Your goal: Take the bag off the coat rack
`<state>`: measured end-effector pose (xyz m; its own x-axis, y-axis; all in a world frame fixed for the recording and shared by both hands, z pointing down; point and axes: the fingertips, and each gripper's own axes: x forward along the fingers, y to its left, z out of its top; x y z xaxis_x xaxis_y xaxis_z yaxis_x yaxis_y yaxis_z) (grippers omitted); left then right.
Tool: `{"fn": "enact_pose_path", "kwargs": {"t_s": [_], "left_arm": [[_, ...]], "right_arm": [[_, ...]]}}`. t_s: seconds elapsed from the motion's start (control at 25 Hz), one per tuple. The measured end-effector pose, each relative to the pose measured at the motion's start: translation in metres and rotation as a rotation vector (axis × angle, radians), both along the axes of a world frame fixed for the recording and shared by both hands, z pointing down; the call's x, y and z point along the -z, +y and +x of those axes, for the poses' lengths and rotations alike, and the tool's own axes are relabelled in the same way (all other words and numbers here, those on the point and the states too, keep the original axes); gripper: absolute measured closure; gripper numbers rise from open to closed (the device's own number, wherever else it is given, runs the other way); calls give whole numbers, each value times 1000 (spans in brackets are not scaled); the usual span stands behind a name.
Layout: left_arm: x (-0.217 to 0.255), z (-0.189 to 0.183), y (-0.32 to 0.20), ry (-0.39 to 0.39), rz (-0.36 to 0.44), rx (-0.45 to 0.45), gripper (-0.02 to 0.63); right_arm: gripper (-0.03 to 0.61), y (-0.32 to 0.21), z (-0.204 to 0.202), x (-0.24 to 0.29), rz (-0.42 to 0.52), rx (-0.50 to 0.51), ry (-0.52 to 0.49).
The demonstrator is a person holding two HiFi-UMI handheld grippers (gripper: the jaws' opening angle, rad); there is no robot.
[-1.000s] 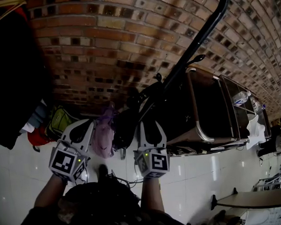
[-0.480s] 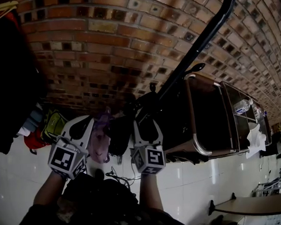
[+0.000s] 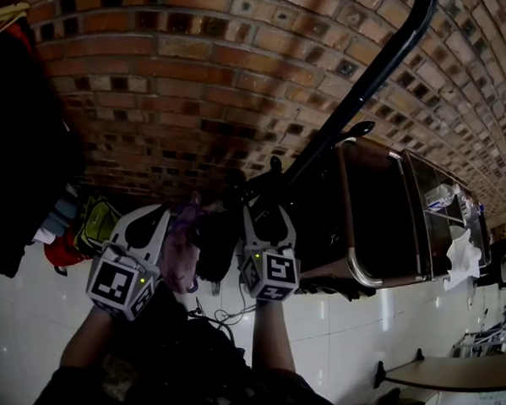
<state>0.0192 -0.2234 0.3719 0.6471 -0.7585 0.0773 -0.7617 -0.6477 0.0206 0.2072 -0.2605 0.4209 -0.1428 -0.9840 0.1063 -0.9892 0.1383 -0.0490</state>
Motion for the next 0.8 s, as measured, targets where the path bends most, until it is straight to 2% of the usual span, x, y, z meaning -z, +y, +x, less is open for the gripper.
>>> {"fn": "enact_pose_path", "kwargs": {"t_s": [0.2, 0.36, 0.44, 0.64, 0.72, 0.76, 0.8], "left_arm": [[-4, 6, -15, -6, -12, -28, 580], [-5, 10, -28, 3, -22, -48, 580], [-4, 12, -34, 7, -24, -60, 580], [-9, 18, -44, 11, -40, -97, 580], [-10, 20, -49, 17, -41, -110, 580], [-10, 20, -51, 22, -42, -115, 580], [-10, 21, -54, 26, -43, -120, 580]], "right_arm": [[318, -7, 1, -2, 5, -28, 32], [324, -8, -1, 2, 6, -33, 16], [353, -10, -6, 4, 5, -26, 21], [361, -20, -5, 7, 39, -52, 28], [402, -21, -1, 7, 39, -73, 19], [449, -21, 0, 7, 38, -81, 13], [457, -21, 1, 8, 39, -83, 4]]}}
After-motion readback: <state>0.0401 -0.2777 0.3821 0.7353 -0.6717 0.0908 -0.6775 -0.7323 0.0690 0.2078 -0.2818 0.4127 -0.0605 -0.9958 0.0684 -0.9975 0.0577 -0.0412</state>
